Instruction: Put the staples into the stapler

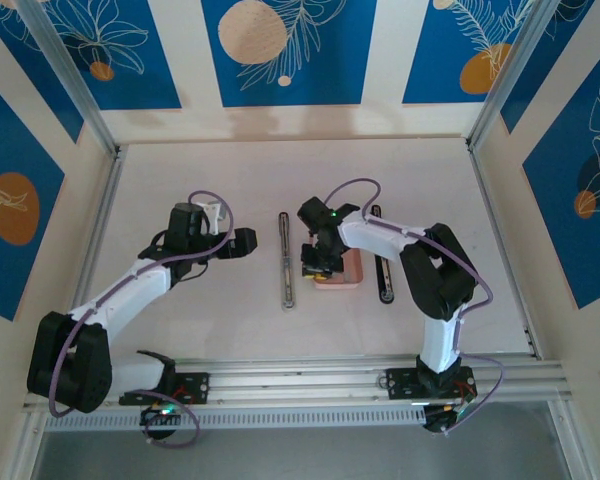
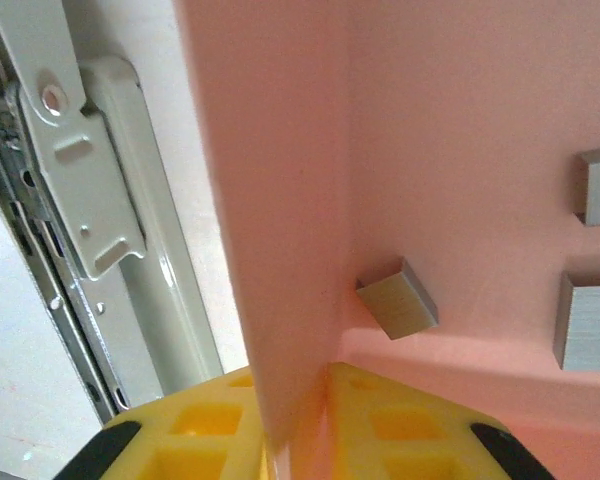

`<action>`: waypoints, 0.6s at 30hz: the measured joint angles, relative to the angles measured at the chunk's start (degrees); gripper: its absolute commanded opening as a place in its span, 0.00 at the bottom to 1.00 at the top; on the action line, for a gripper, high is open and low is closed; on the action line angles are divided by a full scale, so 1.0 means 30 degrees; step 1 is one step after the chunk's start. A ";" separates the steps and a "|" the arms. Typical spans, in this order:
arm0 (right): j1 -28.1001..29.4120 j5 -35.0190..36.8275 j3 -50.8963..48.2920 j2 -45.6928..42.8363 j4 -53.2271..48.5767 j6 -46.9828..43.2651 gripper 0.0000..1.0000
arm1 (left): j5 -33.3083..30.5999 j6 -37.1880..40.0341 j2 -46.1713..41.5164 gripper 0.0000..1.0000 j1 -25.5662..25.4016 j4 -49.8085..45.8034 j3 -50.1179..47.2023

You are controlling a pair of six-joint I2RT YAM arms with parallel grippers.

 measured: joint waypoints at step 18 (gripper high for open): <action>0.2084 0.1872 0.1268 -0.2353 -0.2047 -0.0044 0.43 | 0.0714 -0.1151 -0.0284 0.99 0.0000 0.0270 -0.1042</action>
